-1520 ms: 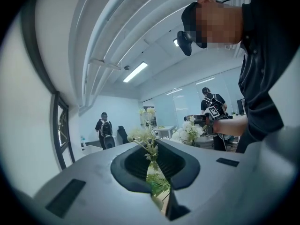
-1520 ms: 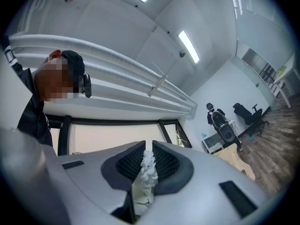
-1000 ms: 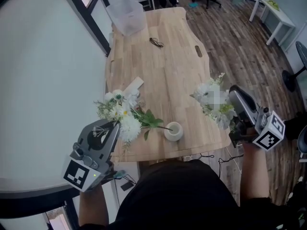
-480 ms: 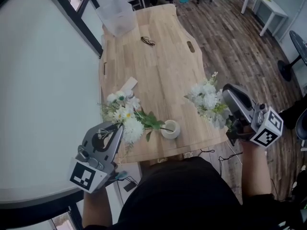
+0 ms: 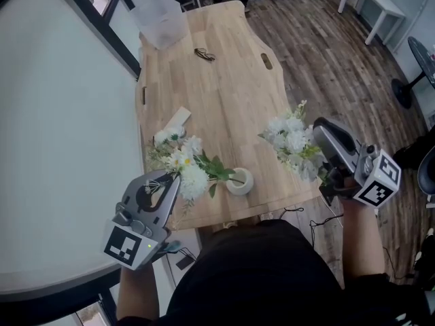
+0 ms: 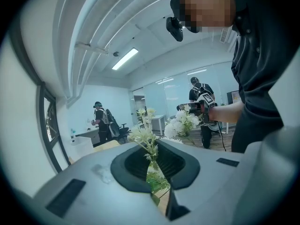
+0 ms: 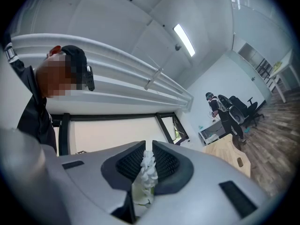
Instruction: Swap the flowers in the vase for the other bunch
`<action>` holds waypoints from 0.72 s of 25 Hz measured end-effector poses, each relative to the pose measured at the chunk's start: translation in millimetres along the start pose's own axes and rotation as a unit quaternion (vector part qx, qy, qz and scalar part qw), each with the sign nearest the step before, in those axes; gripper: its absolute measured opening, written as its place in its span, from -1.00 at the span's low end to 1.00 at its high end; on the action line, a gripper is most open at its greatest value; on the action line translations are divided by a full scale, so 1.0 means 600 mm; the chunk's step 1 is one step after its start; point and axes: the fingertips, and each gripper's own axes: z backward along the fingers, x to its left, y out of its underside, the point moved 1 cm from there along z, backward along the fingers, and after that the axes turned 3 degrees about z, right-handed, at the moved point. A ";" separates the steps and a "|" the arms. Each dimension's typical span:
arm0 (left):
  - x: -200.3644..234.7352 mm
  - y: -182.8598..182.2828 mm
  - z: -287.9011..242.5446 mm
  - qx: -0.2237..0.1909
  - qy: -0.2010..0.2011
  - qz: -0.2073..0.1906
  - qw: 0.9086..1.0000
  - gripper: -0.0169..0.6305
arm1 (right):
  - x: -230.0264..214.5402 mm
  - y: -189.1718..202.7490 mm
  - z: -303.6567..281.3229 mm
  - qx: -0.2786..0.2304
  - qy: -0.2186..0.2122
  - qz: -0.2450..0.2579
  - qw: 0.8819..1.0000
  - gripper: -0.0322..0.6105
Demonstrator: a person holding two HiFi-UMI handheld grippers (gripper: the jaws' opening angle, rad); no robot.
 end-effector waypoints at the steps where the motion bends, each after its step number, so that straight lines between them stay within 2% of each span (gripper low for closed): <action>1: -0.001 0.003 -0.003 0.002 0.002 0.002 1.000 -0.88 | -0.001 0.001 0.001 0.000 0.001 -0.001 1.000 -0.70; 18: -0.036 0.035 -0.048 0.025 0.032 0.001 0.999 -0.88 | -0.016 0.013 0.012 -0.004 0.010 -0.016 1.000 -0.70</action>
